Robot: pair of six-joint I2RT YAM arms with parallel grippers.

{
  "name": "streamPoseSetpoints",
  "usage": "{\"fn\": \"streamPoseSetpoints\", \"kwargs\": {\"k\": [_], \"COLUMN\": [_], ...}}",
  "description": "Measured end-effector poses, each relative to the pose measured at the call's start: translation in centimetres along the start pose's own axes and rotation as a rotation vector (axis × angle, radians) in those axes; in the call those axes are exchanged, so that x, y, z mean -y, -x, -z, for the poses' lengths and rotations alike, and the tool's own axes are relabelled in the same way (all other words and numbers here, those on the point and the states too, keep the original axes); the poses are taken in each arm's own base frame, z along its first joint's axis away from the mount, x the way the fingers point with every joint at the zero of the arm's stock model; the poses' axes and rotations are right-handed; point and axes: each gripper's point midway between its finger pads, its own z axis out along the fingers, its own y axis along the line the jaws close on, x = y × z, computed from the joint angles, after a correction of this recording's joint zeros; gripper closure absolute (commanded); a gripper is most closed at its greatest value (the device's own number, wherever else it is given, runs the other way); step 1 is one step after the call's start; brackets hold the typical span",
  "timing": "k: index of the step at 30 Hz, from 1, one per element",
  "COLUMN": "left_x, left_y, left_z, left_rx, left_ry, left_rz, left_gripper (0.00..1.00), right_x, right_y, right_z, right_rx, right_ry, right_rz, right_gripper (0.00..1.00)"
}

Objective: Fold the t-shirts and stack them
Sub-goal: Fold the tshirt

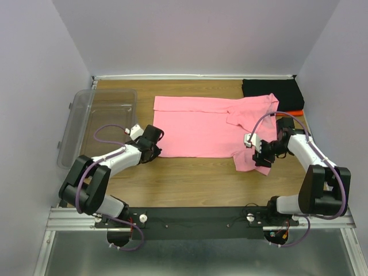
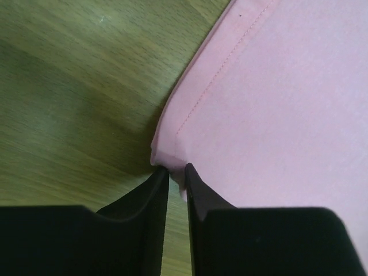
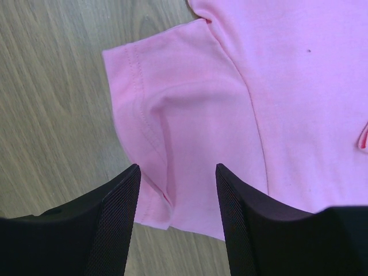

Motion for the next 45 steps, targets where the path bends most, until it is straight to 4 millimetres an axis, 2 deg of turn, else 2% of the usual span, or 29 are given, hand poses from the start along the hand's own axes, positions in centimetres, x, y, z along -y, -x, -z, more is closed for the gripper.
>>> {"fn": "streamPoseSetpoints", "kwargs": {"k": [4, 8, 14, 20, 23, 26, 31, 33, 37, 45], "left_x": [-0.3, 0.6, 2.6, 2.2, 2.0, 2.2, 2.8, 2.9, 2.6, 2.7], "left_y": [-0.2, 0.4, 2.3, 1.5, 1.1, 1.1, 1.3, 1.2, 0.9, 0.9], "left_z": [0.4, 2.0, 4.8, 4.7, 4.6, 4.8, 5.2, 5.2, 5.1, 5.2], "left_rx": [-0.004, 0.016, 0.075, 0.059, 0.044, 0.046, 0.052, 0.049, 0.045, 0.047], "left_ry": [0.012, -0.041, -0.165, -0.195, -0.201, -0.218, -0.255, -0.261, -0.261, -0.271], "left_rz": [-0.021, -0.048, -0.084, -0.122, -0.135, -0.143, -0.150, -0.153, -0.154, -0.154], "left_gripper": [0.95, 1.00, 1.00, 1.00, 1.00, 1.00, 1.00, 1.00, 1.00, 1.00], "right_x": [0.2, 0.6, 1.2, 1.1, 0.1, -1.8, -4.0, -4.6, -3.5, -1.0], "right_y": [0.2, 0.5, 0.0, -1.1, -1.2, -0.5, 2.6, 3.6, 3.4, 0.5], "right_z": [0.1, 0.5, 1.3, 1.6, 1.6, 1.4, -0.5, -1.5, -1.7, -0.4], "right_rx": [0.005, 0.006, -0.041, -0.101, -0.106, -0.069, -0.002, 0.007, -0.021, -0.204], "right_ry": [-0.009, -0.026, -0.057, -0.060, -0.013, 0.076, 0.179, 0.198, 0.152, 0.028], "right_rz": [-0.009, -0.028, -0.039, -0.040, -0.011, 0.046, 0.173, 0.204, 0.178, 0.124], "right_gripper": [0.38, 0.37, 0.35, 0.32, 0.31, 0.31, 0.32, 0.37, 0.38, 0.37]}}
